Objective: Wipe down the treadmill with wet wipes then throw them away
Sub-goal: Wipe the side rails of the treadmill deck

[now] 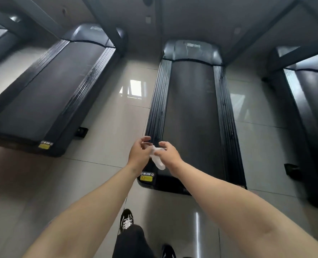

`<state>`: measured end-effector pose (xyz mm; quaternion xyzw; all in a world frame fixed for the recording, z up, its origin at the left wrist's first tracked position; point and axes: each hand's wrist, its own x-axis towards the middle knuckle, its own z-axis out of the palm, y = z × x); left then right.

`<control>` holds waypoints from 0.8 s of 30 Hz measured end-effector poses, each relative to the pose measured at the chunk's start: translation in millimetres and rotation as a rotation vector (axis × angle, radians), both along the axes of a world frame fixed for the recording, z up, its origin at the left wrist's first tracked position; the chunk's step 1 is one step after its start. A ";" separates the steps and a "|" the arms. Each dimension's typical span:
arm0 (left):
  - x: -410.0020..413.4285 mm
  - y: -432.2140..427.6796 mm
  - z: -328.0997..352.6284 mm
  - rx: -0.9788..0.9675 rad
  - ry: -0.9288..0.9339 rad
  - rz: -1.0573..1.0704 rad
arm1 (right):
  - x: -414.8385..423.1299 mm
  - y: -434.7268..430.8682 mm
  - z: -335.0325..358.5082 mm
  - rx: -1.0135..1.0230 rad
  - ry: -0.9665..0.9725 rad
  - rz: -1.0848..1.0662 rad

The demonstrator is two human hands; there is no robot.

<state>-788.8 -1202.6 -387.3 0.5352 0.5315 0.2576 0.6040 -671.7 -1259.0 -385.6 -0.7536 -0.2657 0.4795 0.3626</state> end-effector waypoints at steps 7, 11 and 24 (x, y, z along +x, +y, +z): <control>-43.2 48.7 -2.0 0.148 0.238 -0.214 | -29.7 39.3 -1.5 -0.031 -0.292 -0.179; -65.4 108.1 -6.1 0.176 0.358 -0.256 | -49.1 83.9 0.0 -0.041 -0.226 -0.387; -30.4 256.0 -15.3 -0.406 -0.059 -0.151 | -40.1 190.0 -5.2 -0.047 -0.132 -0.832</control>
